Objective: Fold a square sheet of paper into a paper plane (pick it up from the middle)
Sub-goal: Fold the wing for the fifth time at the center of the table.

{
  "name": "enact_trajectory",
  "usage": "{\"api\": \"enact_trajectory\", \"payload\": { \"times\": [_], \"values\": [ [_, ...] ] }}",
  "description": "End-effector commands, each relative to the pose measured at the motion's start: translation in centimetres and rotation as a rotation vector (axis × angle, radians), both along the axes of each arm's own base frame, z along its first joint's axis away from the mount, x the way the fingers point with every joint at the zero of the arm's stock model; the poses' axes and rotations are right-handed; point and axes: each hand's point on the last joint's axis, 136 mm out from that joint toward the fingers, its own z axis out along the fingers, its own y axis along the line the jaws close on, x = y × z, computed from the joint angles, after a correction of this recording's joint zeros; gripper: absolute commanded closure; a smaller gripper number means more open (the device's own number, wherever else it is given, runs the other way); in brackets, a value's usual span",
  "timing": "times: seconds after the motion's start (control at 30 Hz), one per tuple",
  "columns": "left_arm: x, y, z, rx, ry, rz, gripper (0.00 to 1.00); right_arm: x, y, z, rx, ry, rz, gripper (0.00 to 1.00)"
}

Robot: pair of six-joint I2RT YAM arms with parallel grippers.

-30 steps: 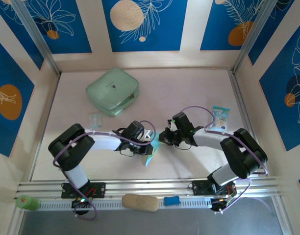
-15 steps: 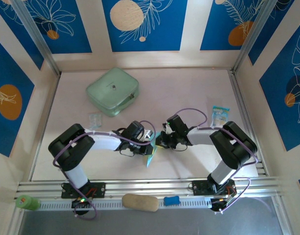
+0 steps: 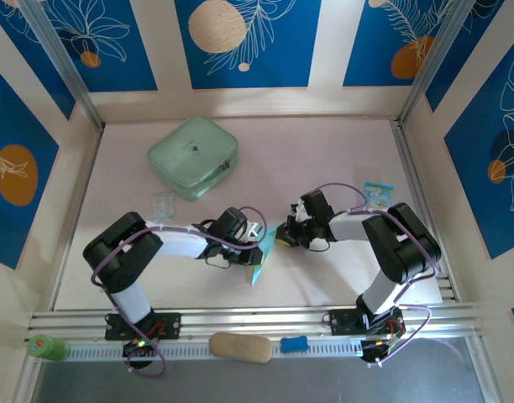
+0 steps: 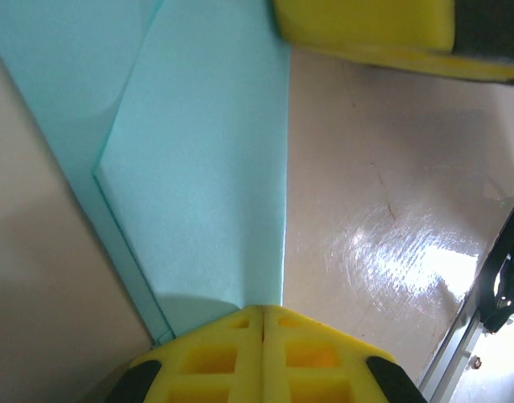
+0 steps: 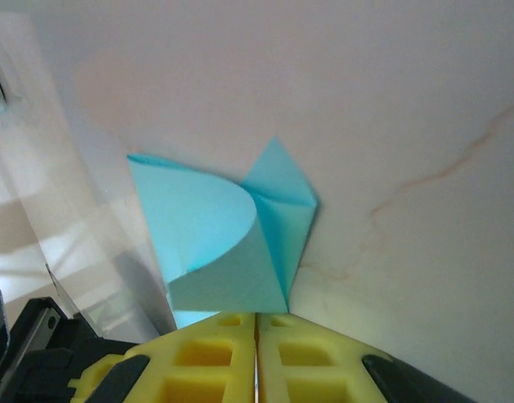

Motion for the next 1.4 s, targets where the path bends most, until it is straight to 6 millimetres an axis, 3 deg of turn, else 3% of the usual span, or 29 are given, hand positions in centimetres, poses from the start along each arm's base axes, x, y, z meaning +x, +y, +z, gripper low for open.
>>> {"api": "enact_trajectory", "payload": {
  "times": [0.0, 0.13, 0.4, 0.67, 0.8, 1.03, 1.2, 1.37],
  "values": [
    [-3.1, 4.5, -4.6, 0.205, 0.124, 0.009, 1.00, 2.8, -3.0, -1.0, -0.130, -0.055, -0.107, 0.91],
    [-3.2, 4.5, -4.7, 0.204, 0.124, 0.010, 1.00, 3.2, -3.7, -0.8, -0.174, -0.060, -0.117, 0.91],
    [-3.1, 4.5, -4.5, 0.195, 0.116, 0.011, 1.00, 1.7, -0.7, 3.3, -0.086, -0.200, 0.007, 0.90],
    [-3.0, 4.3, -4.3, 0.187, 0.113, 0.007, 1.00, 0.0, 1.8, 1.4, -0.060, -0.146, 0.115, 0.90],
    [-3.2, 4.4, -4.4, 0.191, 0.117, 0.005, 1.00, 1.2, 0.7, -0.2, -0.119, -0.116, 0.080, 0.91],
    [-3.3, 4.4, -4.6, 0.192, 0.128, 0.003, 1.00, 4.4, -2.0, -0.5, -0.126, -0.123, -0.018, 0.91],
    [-3.5, 4.5, -4.6, 0.186, 0.130, 0.004, 1.00, 6.3, -3.3, 0.5, -0.096, -0.140, -0.074, 0.91],
    [-3.5, 4.6, -4.5, 0.182, 0.124, 0.009, 1.00, 5.9, -3.0, 3.3, -0.054, -0.191, -0.082, 0.90]
  ]
}}
